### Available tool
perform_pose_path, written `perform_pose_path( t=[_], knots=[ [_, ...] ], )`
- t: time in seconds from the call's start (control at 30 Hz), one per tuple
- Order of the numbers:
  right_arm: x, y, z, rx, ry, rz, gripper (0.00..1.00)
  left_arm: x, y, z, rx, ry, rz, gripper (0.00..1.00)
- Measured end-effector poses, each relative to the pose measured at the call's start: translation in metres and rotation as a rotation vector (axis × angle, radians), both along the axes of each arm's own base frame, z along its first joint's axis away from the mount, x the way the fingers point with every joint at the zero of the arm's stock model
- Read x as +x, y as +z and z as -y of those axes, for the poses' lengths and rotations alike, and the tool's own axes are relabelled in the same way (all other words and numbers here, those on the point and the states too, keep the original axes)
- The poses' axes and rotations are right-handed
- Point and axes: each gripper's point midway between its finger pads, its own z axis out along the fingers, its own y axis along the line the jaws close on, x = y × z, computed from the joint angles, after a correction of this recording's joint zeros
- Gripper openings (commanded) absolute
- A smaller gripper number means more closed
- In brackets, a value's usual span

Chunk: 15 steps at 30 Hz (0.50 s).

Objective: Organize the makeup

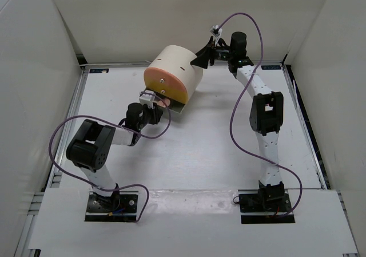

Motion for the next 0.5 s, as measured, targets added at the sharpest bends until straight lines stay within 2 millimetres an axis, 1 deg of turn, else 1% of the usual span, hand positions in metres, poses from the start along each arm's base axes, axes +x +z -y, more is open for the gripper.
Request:
perform_pose_path(
  t=[0.07, 0.13, 0.17, 0.27, 0.3, 0.33, 0.37, 0.4, 0.43, 0.5],
  knots=[
    [0.0, 0.0, 0.0, -0.001, 0.001, 0.002, 0.73, 0.008, 0.0, 0.003, -0.006, -0.005, 0.006, 0.1],
    [0.0, -0.001, 0.0, -0.002, 0.001, 0.003, 0.72, 0.022, 0.0, 0.01, -0.015, -0.013, 0.012, 0.1],
    [0.0, -0.001, 0.0, -0.004, 0.001, 0.005, 0.72, 0.03, 0.0, 0.013, -0.022, -0.016, 0.015, 0.13],
    [0.0, -0.006, 0.001, -0.018, 0.001, 0.011, 0.72, 0.052, 0.0, 0.024, -0.056, -0.016, 0.023, 0.44],
    [0.0, -0.007, 0.001, -0.021, 0.003, 0.012, 0.72, 0.057, 0.0, 0.026, -0.066, -0.015, 0.024, 0.45],
    [0.0, -0.008, 0.002, -0.029, 0.002, 0.014, 0.73, 0.06, 0.0, 0.028, -0.08, -0.014, 0.022, 0.5],
    [0.0, -0.008, 0.003, -0.035, -0.004, 0.018, 0.72, 0.062, 0.0, 0.03, -0.094, -0.013, 0.021, 0.57],
    [0.001, -0.008, 0.004, -0.044, -0.015, 0.026, 0.72, 0.063, 0.001, 0.031, -0.106, -0.011, 0.018, 0.88],
    [0.002, -0.009, 0.004, -0.051, -0.023, 0.029, 0.73, 0.063, 0.003, 0.032, -0.112, -0.012, 0.02, 0.98],
    [0.003, -0.012, 0.007, -0.066, -0.043, 0.031, 0.72, 0.064, 0.006, 0.033, -0.134, 0.0, 0.016, 0.98]
  ],
)
